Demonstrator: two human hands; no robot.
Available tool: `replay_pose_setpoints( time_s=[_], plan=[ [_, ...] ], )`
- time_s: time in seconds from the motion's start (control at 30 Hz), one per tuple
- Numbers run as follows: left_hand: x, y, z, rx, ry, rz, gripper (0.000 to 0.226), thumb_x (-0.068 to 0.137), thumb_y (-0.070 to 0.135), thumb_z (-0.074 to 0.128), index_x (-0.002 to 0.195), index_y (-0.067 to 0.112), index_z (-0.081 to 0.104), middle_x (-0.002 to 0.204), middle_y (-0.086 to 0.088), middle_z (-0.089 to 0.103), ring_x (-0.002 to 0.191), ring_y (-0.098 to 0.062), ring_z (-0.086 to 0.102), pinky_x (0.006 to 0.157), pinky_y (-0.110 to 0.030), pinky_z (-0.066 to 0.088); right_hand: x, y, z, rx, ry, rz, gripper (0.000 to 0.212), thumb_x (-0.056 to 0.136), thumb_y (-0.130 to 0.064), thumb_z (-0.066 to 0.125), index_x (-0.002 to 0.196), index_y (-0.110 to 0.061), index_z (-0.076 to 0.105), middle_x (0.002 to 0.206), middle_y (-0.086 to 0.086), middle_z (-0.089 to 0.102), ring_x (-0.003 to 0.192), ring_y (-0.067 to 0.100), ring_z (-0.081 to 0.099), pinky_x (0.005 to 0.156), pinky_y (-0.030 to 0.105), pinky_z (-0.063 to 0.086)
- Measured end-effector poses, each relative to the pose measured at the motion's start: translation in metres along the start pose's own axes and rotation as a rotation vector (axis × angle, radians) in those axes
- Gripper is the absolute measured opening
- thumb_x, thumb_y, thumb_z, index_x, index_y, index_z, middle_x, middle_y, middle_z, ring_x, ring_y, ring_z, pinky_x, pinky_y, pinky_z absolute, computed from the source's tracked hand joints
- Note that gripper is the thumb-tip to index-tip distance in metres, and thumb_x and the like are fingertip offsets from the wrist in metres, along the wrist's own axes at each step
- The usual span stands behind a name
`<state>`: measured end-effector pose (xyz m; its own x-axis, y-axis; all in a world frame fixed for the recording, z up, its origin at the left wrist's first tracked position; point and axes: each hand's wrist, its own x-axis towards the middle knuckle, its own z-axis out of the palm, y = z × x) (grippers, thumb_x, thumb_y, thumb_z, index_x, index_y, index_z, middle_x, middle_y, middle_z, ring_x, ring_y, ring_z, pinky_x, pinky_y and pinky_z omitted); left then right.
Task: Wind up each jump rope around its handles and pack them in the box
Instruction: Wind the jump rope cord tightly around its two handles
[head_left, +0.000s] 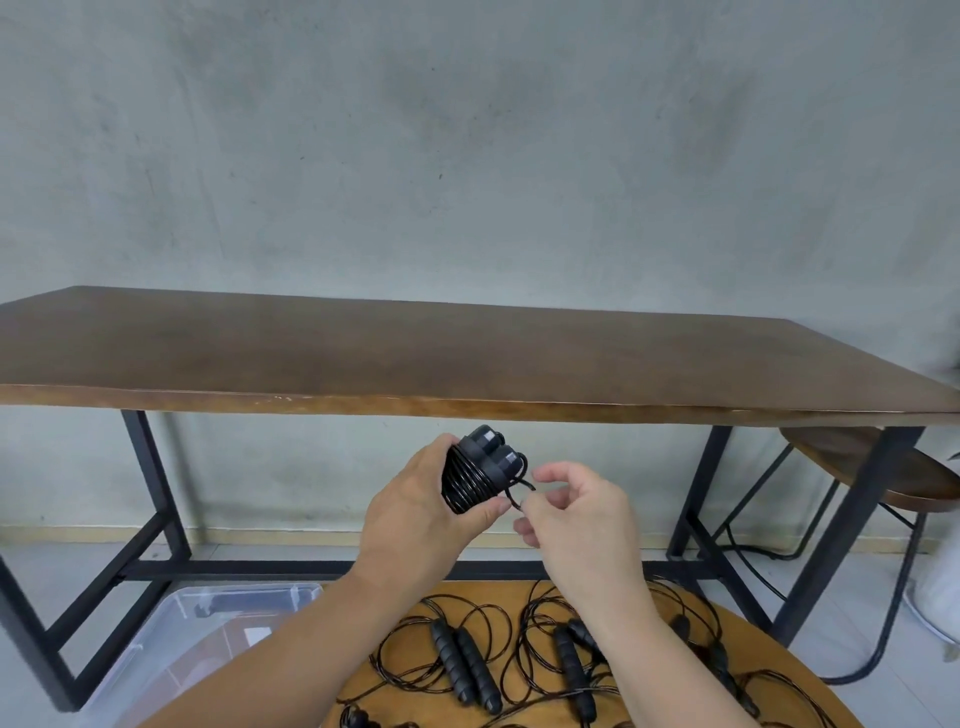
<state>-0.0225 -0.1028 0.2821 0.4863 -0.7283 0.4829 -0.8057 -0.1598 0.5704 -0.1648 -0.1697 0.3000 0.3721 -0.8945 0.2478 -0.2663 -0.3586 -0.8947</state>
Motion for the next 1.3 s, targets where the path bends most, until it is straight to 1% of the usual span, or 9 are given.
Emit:
replay_pose_setpoints(
  time_s=[0.2, 0.33, 0.63, 0.7, 0.93, 1.0, 1.13, 1.23, 1.3],
  plan=[
    [0.000, 0.000, 0.003, 0.202, -0.042, 0.026, 0.065, 0.082, 0.057, 0.067, 0.132, 0.034, 0.034, 0.120, 0.016, 0.050, 0.097, -0.008, 0.054, 0.076, -0.024, 0.050, -0.005, 0.007, 0.008, -0.017, -0.064, -0.025, 0.012, 0.090, -0.015, 0.063, 0.084, -0.025, 0.059, 0.076, -0.003, 0.061, 0.072, 0.014, 0.060, 0.063, 0.028, 0.054],
    [0.004, 0.001, 0.008, 0.173, -0.033, -0.056, 0.059, 0.084, 0.048, 0.067, 0.132, 0.031, 0.036, 0.117, 0.011, 0.051, 0.090, -0.010, 0.053, 0.070, -0.022, 0.047, -0.008, 0.007, 0.013, 0.068, -0.142, 0.049, 0.013, 0.089, -0.012, 0.062, 0.080, -0.020, 0.056, 0.070, -0.001, 0.054, 0.066, 0.016, 0.053, 0.061, 0.030, 0.049],
    [0.012, 0.006, 0.024, 0.345, -0.049, -0.046, 0.065, 0.089, 0.041, 0.065, 0.136, 0.026, 0.024, 0.120, 0.003, 0.049, 0.100, -0.017, 0.056, 0.078, -0.029, 0.053, -0.003, -0.002, 0.010, 0.371, -0.177, 0.257, 0.012, 0.092, -0.006, 0.058, 0.081, -0.011, 0.056, 0.058, 0.002, 0.053, 0.048, 0.011, 0.046, 0.060, 0.028, 0.047],
    [0.011, 0.005, 0.025, 0.286, -0.069, -0.078, 0.062, 0.087, 0.043, 0.064, 0.135, 0.027, 0.027, 0.117, 0.004, 0.050, 0.100, -0.017, 0.056, 0.077, -0.029, 0.051, -0.002, -0.002, 0.013, 0.430, -0.187, 0.275, 0.004, 0.094, -0.007, 0.058, 0.095, -0.011, 0.059, 0.067, 0.005, 0.060, 0.051, 0.010, 0.051, 0.055, 0.024, 0.049],
    [-0.001, -0.007, 0.028, -0.178, -0.294, -0.289, 0.071, 0.066, 0.043, 0.076, 0.127, 0.037, 0.041, 0.109, 0.009, 0.060, 0.096, -0.013, 0.061, 0.083, -0.036, 0.055, 0.005, 0.019, 0.019, 0.569, -0.253, 0.367, 0.044, 0.089, -0.028, 0.070, 0.128, -0.027, 0.048, 0.062, -0.001, 0.057, 0.059, 0.012, 0.053, 0.069, 0.029, 0.049],
    [-0.001, -0.008, 0.024, -0.311, -0.339, -0.341, 0.065, 0.067, 0.034, 0.079, 0.123, 0.036, 0.046, 0.104, 0.007, 0.063, 0.091, -0.013, 0.063, 0.080, -0.034, 0.056, 0.006, 0.025, 0.021, 0.663, -0.265, 0.421, 0.041, 0.088, -0.023, 0.071, 0.124, -0.021, 0.051, 0.065, -0.001, 0.055, 0.060, 0.012, 0.051, 0.069, 0.031, 0.046],
    [-0.009, -0.012, 0.015, -0.509, -0.399, -0.490, 0.061, 0.074, 0.023, 0.079, 0.127, 0.029, 0.049, 0.102, 0.002, 0.066, 0.089, -0.015, 0.064, 0.074, -0.029, 0.054, -0.002, 0.036, 0.032, 0.602, -0.344, 0.468, 0.006, 0.090, -0.018, 0.068, 0.092, -0.013, 0.068, 0.076, -0.002, 0.059, 0.076, 0.014, 0.052, 0.070, 0.030, 0.043],
    [-0.016, -0.017, 0.014, -0.596, -0.458, -0.593, 0.072, 0.065, 0.022, 0.072, 0.132, 0.027, 0.047, 0.105, -0.006, 0.066, 0.093, -0.023, 0.066, 0.081, -0.039, 0.057, -0.008, 0.045, 0.043, 0.580, -0.389, 0.518, 0.015, 0.092, -0.022, 0.067, 0.097, -0.008, 0.071, 0.073, -0.003, 0.068, 0.080, 0.017, 0.059, 0.076, 0.033, 0.046],
    [-0.019, -0.022, 0.014, -0.676, -0.480, -0.641, 0.068, 0.073, 0.014, 0.067, 0.136, 0.026, 0.044, 0.105, -0.012, 0.065, 0.090, -0.026, 0.065, 0.074, -0.037, 0.056, -0.011, 0.052, 0.048, 0.571, -0.359, 0.519, 0.021, 0.092, -0.021, 0.067, 0.103, -0.004, 0.071, 0.087, 0.008, 0.071, 0.086, 0.021, 0.061, 0.083, 0.037, 0.050]
  ],
)
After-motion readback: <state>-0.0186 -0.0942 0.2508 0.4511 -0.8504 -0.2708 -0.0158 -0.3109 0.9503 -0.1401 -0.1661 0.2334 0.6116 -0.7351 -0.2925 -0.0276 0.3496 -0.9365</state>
